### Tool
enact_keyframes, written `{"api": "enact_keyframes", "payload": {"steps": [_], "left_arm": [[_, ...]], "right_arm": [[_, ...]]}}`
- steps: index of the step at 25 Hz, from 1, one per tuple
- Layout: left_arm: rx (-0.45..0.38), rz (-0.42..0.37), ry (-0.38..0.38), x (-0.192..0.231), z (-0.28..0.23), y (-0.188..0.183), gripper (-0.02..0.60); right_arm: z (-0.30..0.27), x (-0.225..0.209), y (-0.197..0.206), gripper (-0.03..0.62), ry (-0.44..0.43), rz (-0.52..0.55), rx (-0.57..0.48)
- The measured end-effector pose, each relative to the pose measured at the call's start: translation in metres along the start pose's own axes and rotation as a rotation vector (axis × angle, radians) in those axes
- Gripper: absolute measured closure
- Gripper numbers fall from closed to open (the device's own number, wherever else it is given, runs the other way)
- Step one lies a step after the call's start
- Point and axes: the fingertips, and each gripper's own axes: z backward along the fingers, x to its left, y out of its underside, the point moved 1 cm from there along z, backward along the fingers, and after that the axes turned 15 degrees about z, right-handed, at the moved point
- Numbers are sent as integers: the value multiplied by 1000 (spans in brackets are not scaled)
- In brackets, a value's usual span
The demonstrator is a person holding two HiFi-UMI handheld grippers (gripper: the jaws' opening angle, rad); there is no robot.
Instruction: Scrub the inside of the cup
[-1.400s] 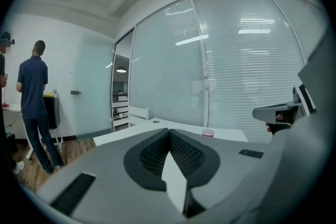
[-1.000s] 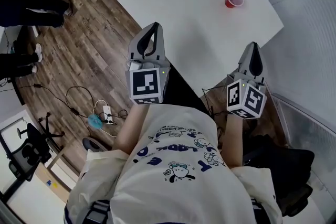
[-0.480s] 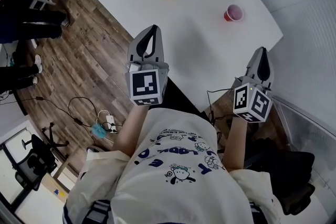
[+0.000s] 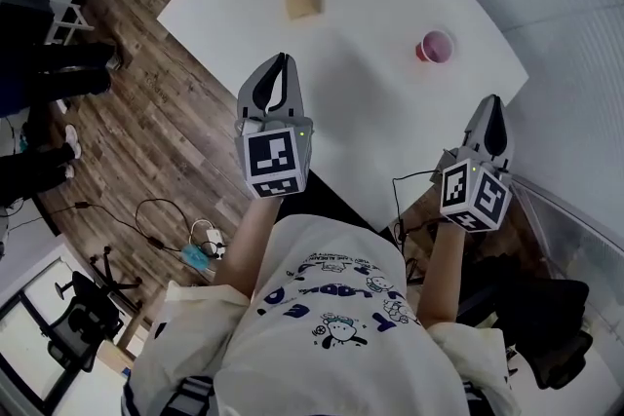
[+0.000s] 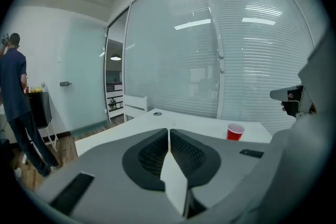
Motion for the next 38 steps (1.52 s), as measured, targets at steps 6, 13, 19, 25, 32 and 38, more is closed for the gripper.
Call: {"api": "enact_keyframes", "payload": {"steps": [6, 13, 19, 25, 32, 38], "left_arm": [[24, 46, 7, 4, -33, -1, 522], [61, 74, -6, 12, -62, 4, 518], [95, 101, -28, 19, -81, 17, 486], [133, 118, -52, 21, -100, 29, 446], [177, 150, -75, 18, -119, 43, 394], [212, 164, -119, 24, -138, 58, 339]], "right_arm": [[-14, 1, 5, 594, 15, -2, 32], [-33, 13, 18, 594, 1, -6, 73], [-46, 21, 26, 594, -17, -12, 90], [-56, 27, 32, 594, -31, -5, 108], [-56, 36, 36, 594, -60, -11, 130], [-63, 40, 41, 594, -74, -7, 147]]}}
